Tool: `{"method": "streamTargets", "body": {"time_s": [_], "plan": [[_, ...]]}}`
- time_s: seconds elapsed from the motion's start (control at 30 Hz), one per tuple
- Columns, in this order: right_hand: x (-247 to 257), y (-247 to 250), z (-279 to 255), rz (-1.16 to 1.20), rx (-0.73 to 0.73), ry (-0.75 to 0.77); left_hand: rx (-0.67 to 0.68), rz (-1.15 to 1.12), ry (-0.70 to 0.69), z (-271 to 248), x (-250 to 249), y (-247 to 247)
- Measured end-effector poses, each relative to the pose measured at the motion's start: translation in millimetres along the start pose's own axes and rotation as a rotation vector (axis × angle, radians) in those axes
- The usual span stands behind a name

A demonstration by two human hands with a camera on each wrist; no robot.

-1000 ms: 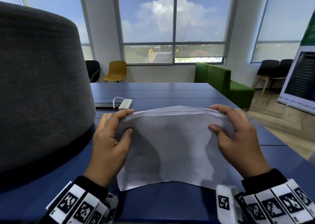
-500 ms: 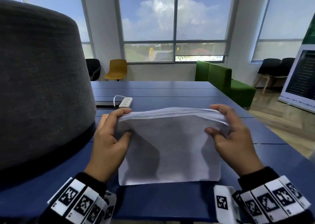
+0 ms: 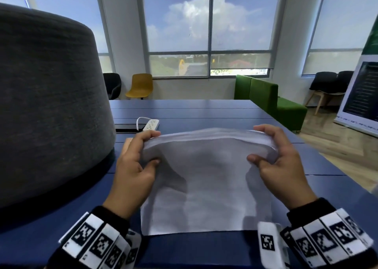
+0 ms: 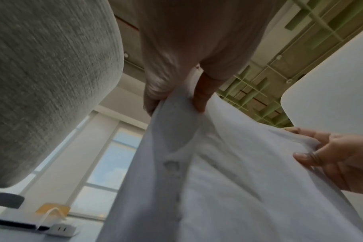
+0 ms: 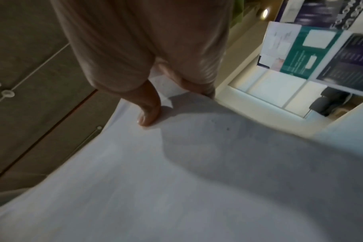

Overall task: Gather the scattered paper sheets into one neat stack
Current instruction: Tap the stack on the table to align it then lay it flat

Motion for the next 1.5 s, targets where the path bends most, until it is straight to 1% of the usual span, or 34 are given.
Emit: {"method": "streamTargets", "body": {"time_s": [0.13, 0.27, 0.37, 0.43, 0.47, 0.53, 0.63, 0.7, 0.8, 0.93, 1.03, 1.17, 1.23, 1.33, 1.43, 1.5], "plan": [[15.6, 9.3, 19.0, -0.064, 0.030, 0.027, 0.015, -0.103, 0.017, 8.7, -4.3, 6.9], [39.2, 21.0, 41.4, -0.048, 0.036, 0.032, -0.008, -0.282, 0.073, 8.0, -10.3, 11.4], [56.7, 30.7, 58.6, 0.035, 0.116, -0.049, -0.028, -0.332, 0.154, 4.3, -8.4, 14.3], [69.7, 35.3, 69.8, 0.009, 0.166, -0.092, -0.012, -0.414, 0.254, 2.8, -8.6, 18.5], [75.3, 37.3, 75.5, -0.032, 0.180, -0.096, 0.030, -0.443, 0.302, 2.7, -10.0, 21.0], [85.9, 38.7, 87.2, -0.132, 0.204, -0.085, 0.177, -0.453, 0.366, 4.0, -15.3, 24.5], [98.5, 35.1, 104.0, -0.254, 0.252, -0.047, 0.355, -0.431, 0.418, 4.1, -23.4, 20.8], [102.2, 31.0, 117.7, -0.340, 0.300, -0.046, 0.414, -0.422, 0.450, -0.6, -28.3, 12.4], [104.1, 19.5, 139.1, -0.498, 0.390, -0.043, 0.439, -0.480, 0.546, -12.7, -32.9, -6.3], [86.8, -12.3, 159.0, -0.689, 0.484, -0.024, 0.453, -0.527, 0.683, -29.0, -36.8, -35.1], [63.0, -44.1, 165.6, -0.840, 0.545, 0.022, 0.410, -0.556, 0.799, -33.5, -31.4, -50.6], [32.0, -88.5, 162.6, -0.944, 0.682, 0.071, 0.350, -0.524, 0.926, -42.8, -14.0, -65.8], [18.4, -107.7, 156.6, -0.962, 0.725, 0.122, 0.327, -0.537, 0.990, -48.5, -4.8, -72.0], [1.6, -134.0, 147.1, -0.924, 0.790, 0.151, 0.313, -0.527, 1.082, -51.5, 11.2, -76.6], [-13.8, -154.9, 140.5, -0.921, 0.845, 0.179, 0.342, -0.475, 1.143, -50.3, 23.0, -76.8], [-25.7, -167.2, 138.1, -0.921, 0.868, 0.182, 0.405, -0.428, 1.162, -47.4, 25.6, -75.8]]}}
Point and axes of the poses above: each hand's wrist, its own z-axis towards the middle knuckle, its own y-axis out of the back of the hand, x = y × z, the point moved 1 cm from there along z, towards the middle knuckle, and after that the axes turned 3 degrees about x, right-handed, at the moved point
